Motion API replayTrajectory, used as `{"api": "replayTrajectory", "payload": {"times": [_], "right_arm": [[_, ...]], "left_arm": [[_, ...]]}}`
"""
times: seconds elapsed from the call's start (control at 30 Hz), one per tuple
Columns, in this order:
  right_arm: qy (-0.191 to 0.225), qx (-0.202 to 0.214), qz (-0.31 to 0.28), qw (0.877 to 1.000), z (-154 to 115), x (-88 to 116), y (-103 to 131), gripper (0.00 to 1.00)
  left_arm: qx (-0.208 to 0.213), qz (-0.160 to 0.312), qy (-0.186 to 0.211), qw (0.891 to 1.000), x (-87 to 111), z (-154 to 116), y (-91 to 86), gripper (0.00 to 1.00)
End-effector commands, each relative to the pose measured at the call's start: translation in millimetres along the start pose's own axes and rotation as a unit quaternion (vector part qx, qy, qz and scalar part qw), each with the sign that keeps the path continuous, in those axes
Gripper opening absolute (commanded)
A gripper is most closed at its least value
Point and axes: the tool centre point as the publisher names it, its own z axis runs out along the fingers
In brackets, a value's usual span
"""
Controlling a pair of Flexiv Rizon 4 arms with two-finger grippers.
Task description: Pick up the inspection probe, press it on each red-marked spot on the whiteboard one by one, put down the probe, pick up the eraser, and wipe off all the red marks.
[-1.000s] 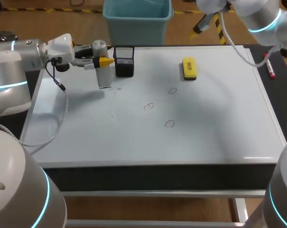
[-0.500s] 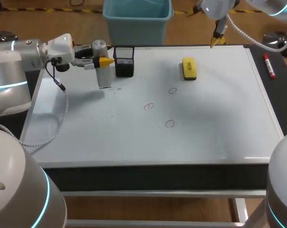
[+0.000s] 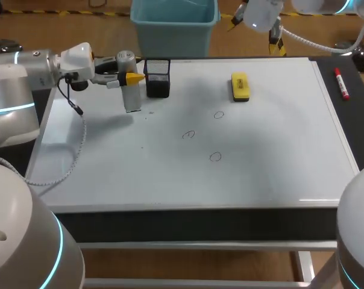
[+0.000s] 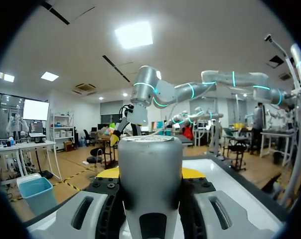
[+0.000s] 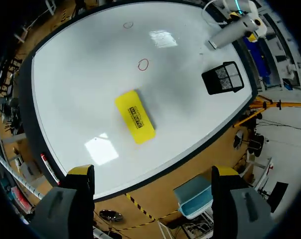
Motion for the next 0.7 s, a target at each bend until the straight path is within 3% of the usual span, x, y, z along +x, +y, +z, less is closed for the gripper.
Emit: {"api": "replayTrajectory", "payload": {"times": [0.03, 0.33, 0.57, 0.63, 0.7], "right_arm": [[0.075, 0.008, 0.001, 0.997, -5.6, -1.3, 4.5, 1.00], [0.046, -0.026, -0.049, 0.997, 14.2, -2.9, 17.8, 1.00], [0.026, -0.044, -0.082, 0.995, 26.9, 11.3, 15.5, 1.00], [0.003, -0.055, -0.106, 0.993, 29.3, 15.0, 16.9, 1.00], [0.006, -0.049, -0.130, 0.990, 32.9, 18.8, 20.4, 1.00]], "left_arm": [[0.001, 0.001, 0.000, 1.000, -0.2, 0.0, -0.4, 0.00], [0.001, 0.001, 0.000, 1.000, -0.2, 0.0, -0.4, 0.00], [0.001, 0.001, 0.000, 1.000, -0.2, 0.0, -0.4, 0.00], [0.001, 0.001, 0.000, 1.000, -0.2, 0.0, -0.4, 0.00], [0.001, 0.001, 0.000, 1.000, -0.2, 0.0, -0.4, 0.00]]}}
